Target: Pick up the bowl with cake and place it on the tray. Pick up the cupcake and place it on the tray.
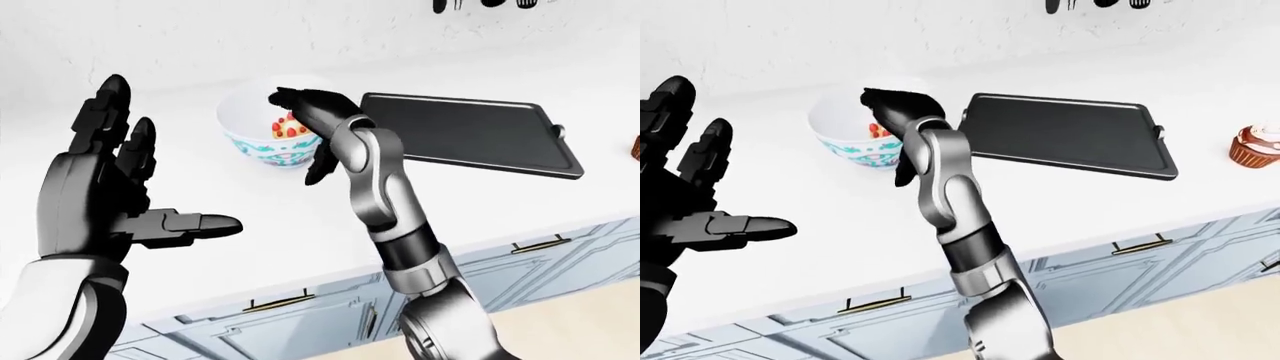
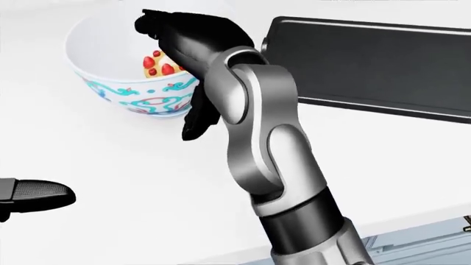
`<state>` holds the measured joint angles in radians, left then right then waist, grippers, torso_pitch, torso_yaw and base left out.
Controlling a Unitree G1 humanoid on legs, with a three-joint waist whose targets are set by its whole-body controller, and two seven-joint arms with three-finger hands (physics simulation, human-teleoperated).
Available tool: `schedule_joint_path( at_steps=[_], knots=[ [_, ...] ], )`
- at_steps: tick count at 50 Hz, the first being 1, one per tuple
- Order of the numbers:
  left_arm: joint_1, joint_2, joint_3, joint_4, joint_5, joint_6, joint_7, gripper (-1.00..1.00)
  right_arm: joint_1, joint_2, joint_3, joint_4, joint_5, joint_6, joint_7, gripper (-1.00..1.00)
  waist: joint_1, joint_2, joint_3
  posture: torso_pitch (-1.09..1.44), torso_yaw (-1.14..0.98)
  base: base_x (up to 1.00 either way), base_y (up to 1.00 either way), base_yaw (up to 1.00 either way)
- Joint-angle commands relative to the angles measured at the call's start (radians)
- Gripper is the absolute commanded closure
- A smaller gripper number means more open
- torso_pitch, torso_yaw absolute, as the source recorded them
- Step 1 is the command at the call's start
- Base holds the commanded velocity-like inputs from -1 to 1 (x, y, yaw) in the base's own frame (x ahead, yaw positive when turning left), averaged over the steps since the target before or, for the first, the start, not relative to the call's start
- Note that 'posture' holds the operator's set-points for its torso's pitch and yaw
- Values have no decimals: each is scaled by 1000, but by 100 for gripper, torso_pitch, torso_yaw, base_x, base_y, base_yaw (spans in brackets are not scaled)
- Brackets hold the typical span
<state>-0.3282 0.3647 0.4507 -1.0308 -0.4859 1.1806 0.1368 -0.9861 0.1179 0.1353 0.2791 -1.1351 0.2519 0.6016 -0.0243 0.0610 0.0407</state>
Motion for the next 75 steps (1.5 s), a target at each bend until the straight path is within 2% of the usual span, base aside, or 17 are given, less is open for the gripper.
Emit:
schedule_joint_path(
  at_steps=[1,8,14,16,19,21,24,27,29,30,34,42,53,60,63,70,75],
  knots=[
    [-13,8,9,-16,14,-35,-5,-100,-24,9,7,-18,-3,-22,-13,-44,2,6,-21,0,0,0,0,0],
    [-20,16,12,-16,-4,-30,8,-100,-7,16,17,32,-31,-60,-51,-35,1,7,-21,0,0,0,0,0],
    [-14,23,16,-16,-23,-38,20,-100,41,30,40,95,-103,-119,-101,-29,3,9,-23,0,0,0,0,0],
    [-13,26,16,-16,-31,-38,27,-100,41,36,38,116,-114,-132,-118,-15,3,10,-25,0,0,0,0,0],
    [-10,27,19,-16,-33,-41,26,-100,38,39,33,120,-125,-138,-118,24,3,12,-29,0,0,0,0,0],
    [-8,26,17,-16,-32,-43,26,-100,34,38,30,123,-128,-140,-119,40,4,13,-29,0,0,0,0,0],
    [-6,31,20,-16,-45,-44,35,-100,34,39,28,121,-131,-140,-119,49,5,13,-30,0,0,0,0,0],
    [-3,32,18,-16,-45,-47,37,-100,39,37,27,122,-130,-145,-129,66,4,13,-30,0,0,0,0,0],
    [-4,30,18,-16,-43,-47,35,-100,39,38,27,122,-130,-146,-130,66,2,13,-31,0,0,0,0,0],
    [1,28,14,-16,-38,-51,33,-100,38,37,24,109,-127,-147,-138,81,0,13,-31,0,0,0,0,0],
    [8,24,13,-16,-28,-57,24,-100,43,36,24,87,-124,-144,-145,100,-1,13,-30,0,0,0,0,0],
    [10,21,12,-16,-25,-58,22,-100,14,23,9,49,-100,-134,-153,100,2,14,-25,0,0,0,0,0],
    [-13,23,14,-16,-27,-38,23,-100,-69,6,-6,-68,-94,-93,-74,100,4,6,-23,0,0,0,0,0],
    [-15,21,19,-16,-21,-37,16,-100,-154,-65,-55,-106,-55,-58,-19,100,6,2,-21,0,0,0,0,0],
    [-14,22,19,-16,-23,-38,18,-100,-160,-95,-59,-122,-44,-53,-2,100,7,-2,-18,0,0,0,0,0],
    [-15,25,11,-16,-31,-38,31,-100,-247,-190,-109,-137,5,-17,26,100,6,-7,-16,0,0,0,0,0],
    [-16,19,11,-16,-19,-37,20,-100,-270,-236,-117,-145,27,-2,42,100,6,-9,-9,0,0,0,0,0]
  ],
)
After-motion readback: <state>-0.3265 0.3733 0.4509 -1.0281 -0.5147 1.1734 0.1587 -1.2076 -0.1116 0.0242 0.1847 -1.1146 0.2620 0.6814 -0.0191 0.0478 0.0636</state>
